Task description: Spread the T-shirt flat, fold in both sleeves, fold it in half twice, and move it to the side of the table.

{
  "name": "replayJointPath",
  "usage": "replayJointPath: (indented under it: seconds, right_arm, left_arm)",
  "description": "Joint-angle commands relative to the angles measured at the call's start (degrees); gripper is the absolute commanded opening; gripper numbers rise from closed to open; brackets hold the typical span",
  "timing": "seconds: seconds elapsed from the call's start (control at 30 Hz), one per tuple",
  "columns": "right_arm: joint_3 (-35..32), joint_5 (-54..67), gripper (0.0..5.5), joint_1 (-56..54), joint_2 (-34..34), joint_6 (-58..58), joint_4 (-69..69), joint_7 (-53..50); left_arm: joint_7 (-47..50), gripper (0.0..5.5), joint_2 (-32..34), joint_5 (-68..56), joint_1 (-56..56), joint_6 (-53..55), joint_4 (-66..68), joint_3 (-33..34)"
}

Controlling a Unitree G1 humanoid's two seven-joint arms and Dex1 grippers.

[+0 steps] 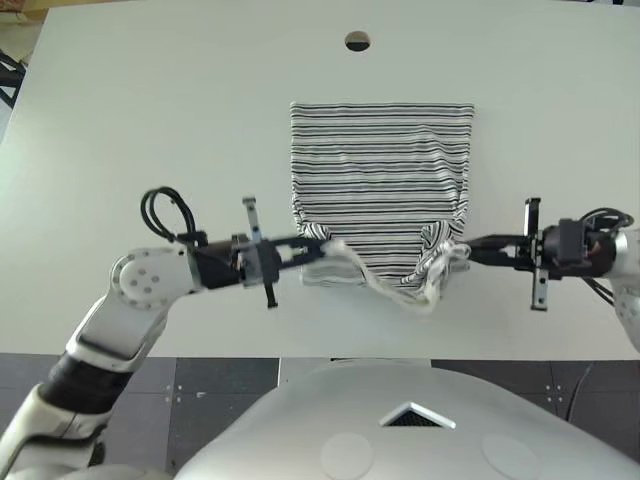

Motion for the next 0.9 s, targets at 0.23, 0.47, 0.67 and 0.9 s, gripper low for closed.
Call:
replayJointPath:
  seconds: [0.23,0.47,0.67,0.9]
  right_arm:
    - [-2.98,-15.87,0.1,-15.79,10.24,-5.55,19.79,-11.73]
    - [-0.51,-30.34,0.1,-29.75,15.03,-13.01,42.53,-22.4]
    - [0.95,-37.69,0.1,-38.14,18.11,-18.0,58.64,-29.73]
    - [2.14,-42.33,0.1,-43.84,21.01,-21.39,70.87,-34.87]
  left_arm:
    - [5.84,0.11,-13.11,16.61,-19.37,-9.38,24.22,-0.24]
    - [9.27,0.11,-18.72,20.83,-29.2,-14.53,42.99,0.03]
    - [12.86,0.11,-22.75,24.65,-36.96,-18.9,57.58,-0.64]
    - [16.78,0.11,-27.11,27.96,-44.29,-22.11,73.55,-1.12]
